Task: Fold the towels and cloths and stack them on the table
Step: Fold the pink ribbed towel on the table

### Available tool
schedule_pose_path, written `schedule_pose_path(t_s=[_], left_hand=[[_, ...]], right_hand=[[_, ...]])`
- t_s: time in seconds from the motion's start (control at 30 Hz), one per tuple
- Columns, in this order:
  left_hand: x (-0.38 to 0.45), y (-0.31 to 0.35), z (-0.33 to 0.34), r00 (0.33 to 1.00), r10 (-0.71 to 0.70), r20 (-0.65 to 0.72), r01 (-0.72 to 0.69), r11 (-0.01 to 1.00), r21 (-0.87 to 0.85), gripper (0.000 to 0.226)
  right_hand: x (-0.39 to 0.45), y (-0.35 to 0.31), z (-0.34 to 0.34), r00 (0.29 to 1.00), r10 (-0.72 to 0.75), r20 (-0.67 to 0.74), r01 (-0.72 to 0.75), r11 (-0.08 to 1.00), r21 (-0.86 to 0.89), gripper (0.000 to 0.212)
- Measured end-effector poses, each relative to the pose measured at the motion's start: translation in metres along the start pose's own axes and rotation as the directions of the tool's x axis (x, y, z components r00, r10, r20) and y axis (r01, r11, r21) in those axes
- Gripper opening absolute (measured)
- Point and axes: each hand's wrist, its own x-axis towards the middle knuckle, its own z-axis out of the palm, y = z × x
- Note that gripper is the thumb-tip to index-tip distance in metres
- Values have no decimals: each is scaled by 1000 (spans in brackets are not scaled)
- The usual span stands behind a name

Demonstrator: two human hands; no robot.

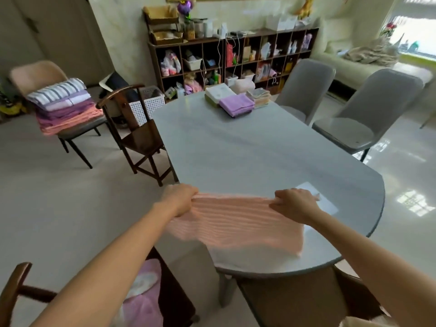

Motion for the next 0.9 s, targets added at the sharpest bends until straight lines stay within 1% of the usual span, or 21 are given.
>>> schedule_pose_path(t_s=[0.03, 0.1, 0.17, 0.2, 0.23, 0.27, 0.3, 0.37, 0.43, 0.47, 0.5, 0.53, 0.57, 0.6, 0.63, 0.7, 0.73, 0.8, 0.83, 0.87, 0.9], left_hand=[[9, 10, -4, 1000, -6, -12, 6, 1000, 28, 21], [28, 25, -7, 999, 3, -55, -2, 1000, 14, 26], [53, 36, -5, 998, -22, -52, 18, 997, -78, 30], [66, 39, -5, 999, -40, -26, 35, 985, -166, 32], [73, 42, -8, 998, -65, 18, 67, 958, -278, 30], [84, 46, -11, 994, -76, 83, 100, 932, -349, 24], [95, 51, -15, 987, -58, 153, 113, 918, -380, 22], [101, 55, -22, 949, 0, 315, 134, 906, -402, 27], [109, 57, -21, 873, 93, 479, 164, 868, -468, 17], [112, 57, -19, 800, 138, 583, 233, 825, -515, 18], [113, 57, -17, 713, 189, 675, 314, 775, -549, 24], [113, 59, -16, 628, 230, 744, 360, 761, -539, 28], [113, 59, -11, 572, 258, 779, 360, 774, -520, 30], [115, 59, -5, 546, 254, 798, 346, 800, -491, 32], [117, 60, 2, 541, 223, 811, 329, 831, -448, 32], [122, 57, 18, 566, 119, 816, 283, 901, -328, 29], [127, 54, 25, 570, 54, 820, 262, 934, -244, 27], [133, 51, 28, 562, -75, 823, 223, 973, -64, 29], [139, 50, 30, 589, -123, 799, 215, 976, -9, 28], [144, 49, 31, 635, -159, 756, 216, 976, 24, 27], [147, 51, 32, 687, -182, 704, 222, 974, 35, 26]], right_hand=[[4, 14, -2, 1000, 12, -6, -12, 1000, -15, 32], [11, 40, -1, 999, 47, 1, -47, 999, -24, 26], [19, 62, 5, 994, 104, 25, -104, 995, 9, 21], [22, 71, 7, 991, 126, 40, -127, 992, 20, 20], [24, 75, 8, 989, 133, 70, -134, 991, 9, 20], [27, 82, 7, 982, 147, 120, -145, 989, -22, 21], [28, 87, 6, 969, 172, 178, -165, 985, -58, 21], [27, 90, 3, 941, 193, 279, -165, 979, -119, 15], [20, 91, 10, 920, 222, 324, -191, 974, -125, 12], [16, 88, 16, 918, 224, 326, -200, 974, -105, 15], [13, 85, 22, 922, 220, 318, -202, 975, -88, 19], [11, 80, 28, 927, 215, 308, -202, 977, -75, 20], [10, 75, 33, 930, 211, 301, -199, 978, -70, 19], [10, 71, 37, 932, 208, 296, -192, 978, -83, 17], [11, 68, 40, 929, 216, 300, -190, 975, -115, 16], [13, 67, 43, 908, 261, 329, -188, 953, -238, 20], [12, 68, 43, 891, 291, 349, -189, 936, -297, 22], [12, 75, 43, 863, 356, 359, -230, 908, -349, 26], [14, 81, 44, 846, 395, 357, -273, 898, -346, 27], [16, 84, 44, 825, 439, 355, -335, 887, -317, 26], [19, 88, 44, 802, 482, 354, -417, 875, -246, 24]])
